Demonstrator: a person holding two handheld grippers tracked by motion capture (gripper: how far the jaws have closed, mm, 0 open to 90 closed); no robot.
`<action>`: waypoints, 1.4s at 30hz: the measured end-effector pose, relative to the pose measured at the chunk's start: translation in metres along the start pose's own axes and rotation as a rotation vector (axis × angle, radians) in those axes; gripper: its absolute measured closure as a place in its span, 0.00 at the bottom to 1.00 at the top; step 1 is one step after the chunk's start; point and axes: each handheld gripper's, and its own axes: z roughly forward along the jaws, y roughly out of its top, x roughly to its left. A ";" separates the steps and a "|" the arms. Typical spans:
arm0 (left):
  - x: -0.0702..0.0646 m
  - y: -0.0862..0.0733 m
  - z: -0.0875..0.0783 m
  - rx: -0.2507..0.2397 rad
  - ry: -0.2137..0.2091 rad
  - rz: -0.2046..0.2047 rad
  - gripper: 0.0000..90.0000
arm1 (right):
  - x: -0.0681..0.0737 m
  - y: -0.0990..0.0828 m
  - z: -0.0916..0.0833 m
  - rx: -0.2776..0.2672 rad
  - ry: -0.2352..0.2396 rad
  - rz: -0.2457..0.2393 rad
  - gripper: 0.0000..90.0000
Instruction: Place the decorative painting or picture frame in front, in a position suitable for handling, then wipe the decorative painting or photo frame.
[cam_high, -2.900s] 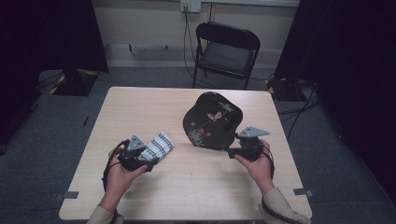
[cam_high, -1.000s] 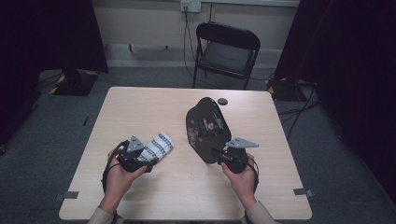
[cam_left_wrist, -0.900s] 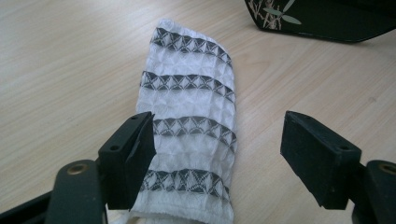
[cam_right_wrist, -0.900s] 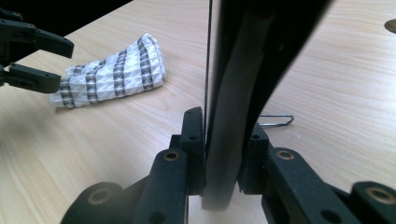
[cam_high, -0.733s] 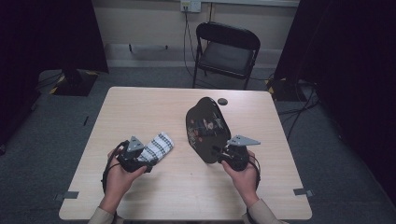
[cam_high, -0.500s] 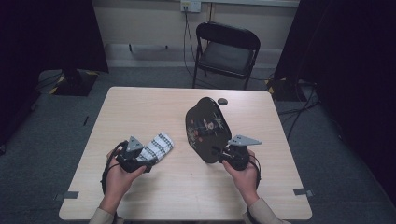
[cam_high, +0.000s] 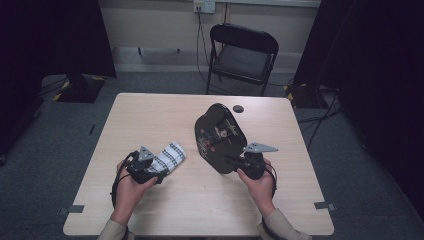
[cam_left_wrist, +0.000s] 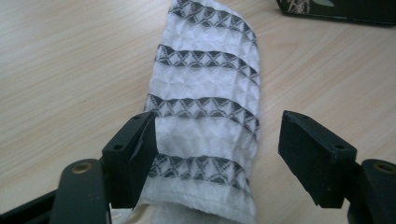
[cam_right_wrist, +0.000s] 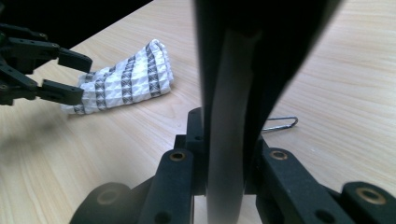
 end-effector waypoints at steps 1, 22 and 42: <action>0.001 0.001 0.000 0.007 0.005 0.004 0.31 | 0.001 0.000 0.001 0.000 0.003 0.000 0.89; 0.009 0.006 0.016 0.066 -0.007 0.022 0.34 | 0.011 0.000 0.000 -0.002 0.006 0.005 0.85; 0.015 0.001 0.020 0.057 -0.024 0.008 0.34 | 0.014 -0.006 -0.010 0.024 -0.013 -0.024 0.87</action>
